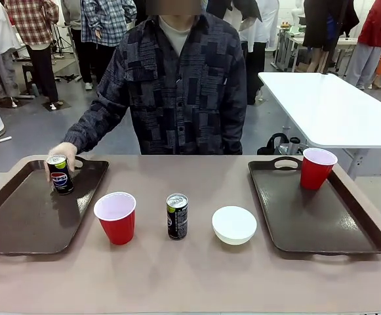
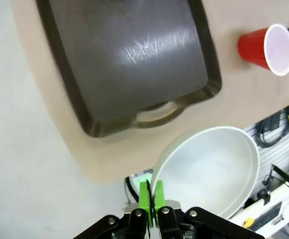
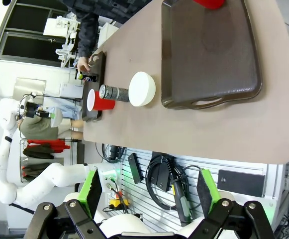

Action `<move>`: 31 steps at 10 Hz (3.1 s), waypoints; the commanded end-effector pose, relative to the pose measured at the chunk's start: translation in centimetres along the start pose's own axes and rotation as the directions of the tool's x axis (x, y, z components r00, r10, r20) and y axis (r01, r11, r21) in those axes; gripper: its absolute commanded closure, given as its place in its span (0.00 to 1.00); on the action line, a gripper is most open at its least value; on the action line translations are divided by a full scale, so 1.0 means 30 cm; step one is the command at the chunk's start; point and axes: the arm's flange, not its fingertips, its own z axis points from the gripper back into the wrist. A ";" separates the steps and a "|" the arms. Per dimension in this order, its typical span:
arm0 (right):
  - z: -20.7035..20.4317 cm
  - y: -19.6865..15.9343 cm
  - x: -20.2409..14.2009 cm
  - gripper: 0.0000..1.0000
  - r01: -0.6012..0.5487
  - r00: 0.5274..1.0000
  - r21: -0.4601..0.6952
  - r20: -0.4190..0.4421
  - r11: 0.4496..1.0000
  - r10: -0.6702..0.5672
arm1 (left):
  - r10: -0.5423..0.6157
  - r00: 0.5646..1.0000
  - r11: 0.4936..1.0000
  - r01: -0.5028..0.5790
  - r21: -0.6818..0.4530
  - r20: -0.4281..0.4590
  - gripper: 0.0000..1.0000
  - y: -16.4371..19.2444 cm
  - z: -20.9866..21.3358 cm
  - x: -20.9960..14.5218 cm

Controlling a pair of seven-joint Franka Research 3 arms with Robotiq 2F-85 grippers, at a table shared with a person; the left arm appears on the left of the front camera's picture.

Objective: Prepare tableware on both trays.
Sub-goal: Pick up a Picnic Bowl from the table and place it on a Handle tray.

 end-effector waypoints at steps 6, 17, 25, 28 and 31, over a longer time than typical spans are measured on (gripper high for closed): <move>0.001 0.002 0.000 0.00 -0.016 1.000 0.033 0.010 0.999 0.016 | -0.016 0.985 0.999 0.011 0.034 0.173 0.96 -0.071 -0.276 0.264; 0.001 0.002 0.000 0.00 -0.016 1.000 0.033 0.010 0.999 0.016 | -0.019 0.990 0.999 0.014 0.037 0.140 0.37 -0.055 -0.553 0.351; 0.001 0.002 0.000 0.00 -0.016 1.000 0.033 0.010 0.999 0.016 | -0.108 0.994 0.992 0.107 0.068 0.008 0.00 -0.182 -0.326 0.263; 0.001 0.002 0.000 0.00 -0.016 1.000 0.033 0.010 0.999 0.016 | -0.099 0.994 0.988 0.092 0.127 0.053 0.00 -0.221 -0.203 0.229; 0.001 0.002 0.000 0.00 -0.016 1.000 0.033 0.010 0.999 0.016 | -0.120 0.991 0.987 0.113 0.111 0.064 0.00 -0.219 -0.183 0.231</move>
